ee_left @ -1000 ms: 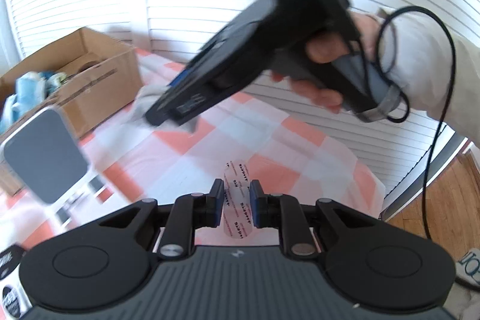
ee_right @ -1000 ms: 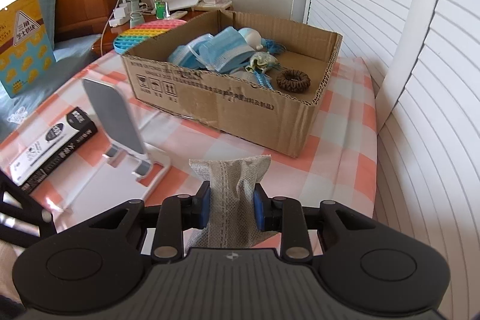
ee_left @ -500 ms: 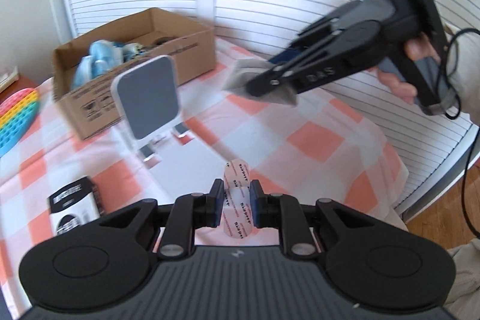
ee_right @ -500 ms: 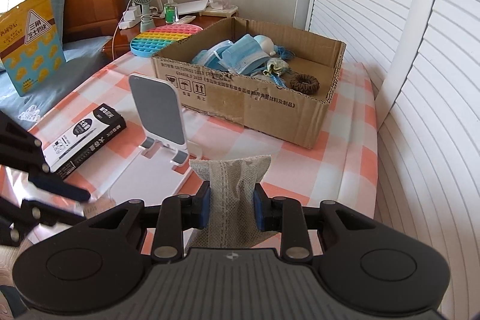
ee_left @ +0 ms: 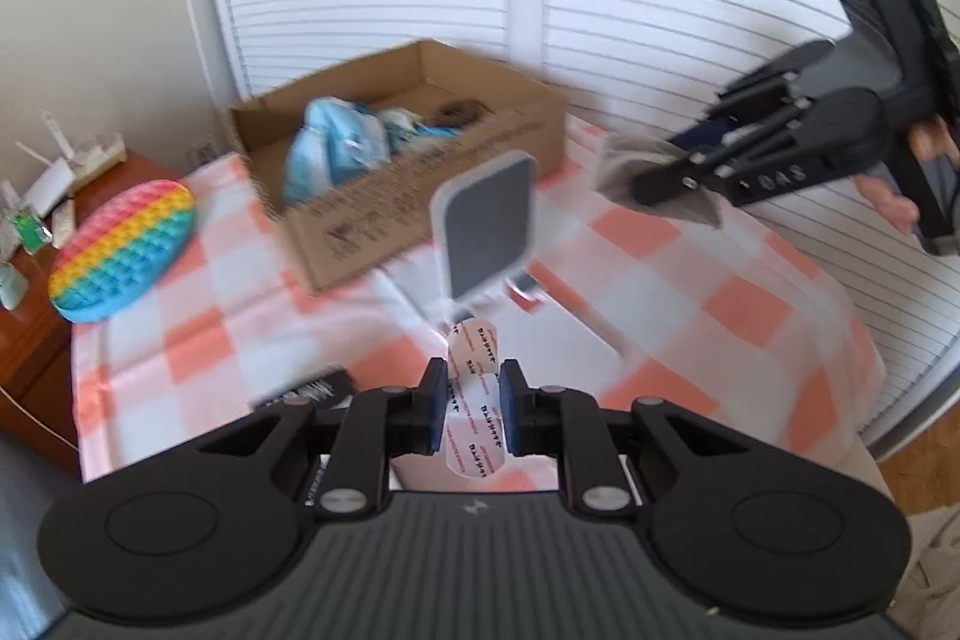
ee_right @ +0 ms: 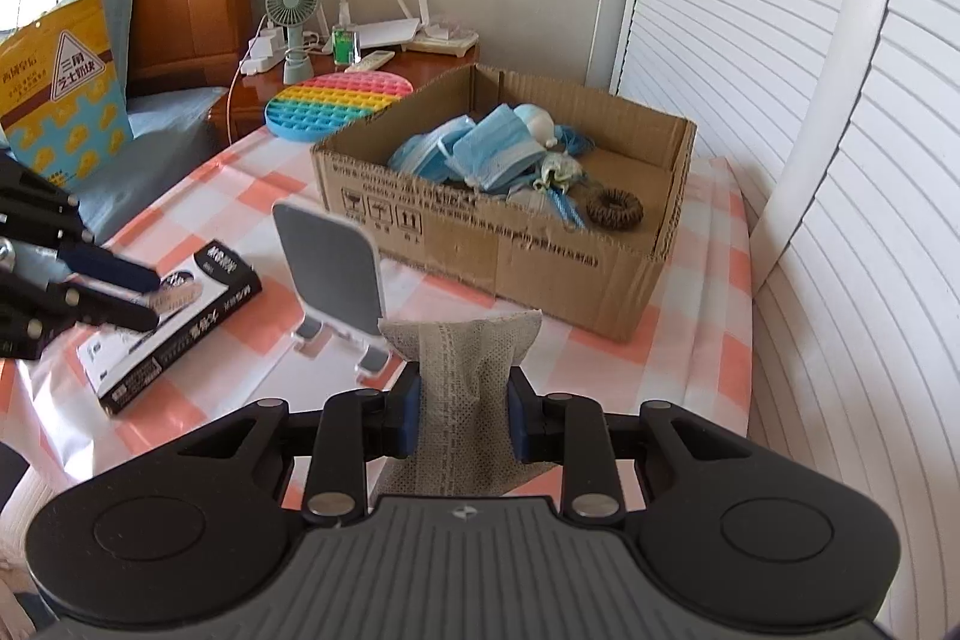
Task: Organize soft objects
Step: 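Carry the strips with the left tool while the right tool carries the pouch into the box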
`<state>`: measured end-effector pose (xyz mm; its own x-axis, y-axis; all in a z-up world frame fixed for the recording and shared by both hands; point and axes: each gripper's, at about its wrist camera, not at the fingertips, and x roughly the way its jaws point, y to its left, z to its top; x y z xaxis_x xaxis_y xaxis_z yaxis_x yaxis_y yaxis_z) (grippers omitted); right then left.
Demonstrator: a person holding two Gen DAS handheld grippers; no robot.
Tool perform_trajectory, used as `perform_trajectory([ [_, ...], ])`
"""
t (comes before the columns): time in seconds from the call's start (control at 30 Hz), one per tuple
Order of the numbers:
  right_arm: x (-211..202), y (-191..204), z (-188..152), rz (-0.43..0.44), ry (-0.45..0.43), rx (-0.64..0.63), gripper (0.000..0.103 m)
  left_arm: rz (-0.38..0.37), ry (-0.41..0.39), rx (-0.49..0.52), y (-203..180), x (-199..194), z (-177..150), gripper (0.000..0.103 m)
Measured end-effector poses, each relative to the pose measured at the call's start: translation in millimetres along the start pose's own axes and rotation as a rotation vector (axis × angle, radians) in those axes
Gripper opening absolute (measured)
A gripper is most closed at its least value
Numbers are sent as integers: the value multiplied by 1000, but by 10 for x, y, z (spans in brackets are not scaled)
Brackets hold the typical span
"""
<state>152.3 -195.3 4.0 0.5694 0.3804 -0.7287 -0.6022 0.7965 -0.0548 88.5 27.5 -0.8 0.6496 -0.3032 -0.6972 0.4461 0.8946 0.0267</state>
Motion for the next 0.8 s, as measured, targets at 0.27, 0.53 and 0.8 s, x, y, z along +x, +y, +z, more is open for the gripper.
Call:
perform_trajectory([
  [0.27,54,-88,345,-2,-47,-13,32,46,-59,-10,410,115,530,17],
  [0.53,253,-259,875,-11,-94,-20,32,79,-96,-16,782,650,1267,17],
  [0.8,588,-405,1109,-28,-91,-10,32,142,-142,-97,1196,1274,1709,72],
])
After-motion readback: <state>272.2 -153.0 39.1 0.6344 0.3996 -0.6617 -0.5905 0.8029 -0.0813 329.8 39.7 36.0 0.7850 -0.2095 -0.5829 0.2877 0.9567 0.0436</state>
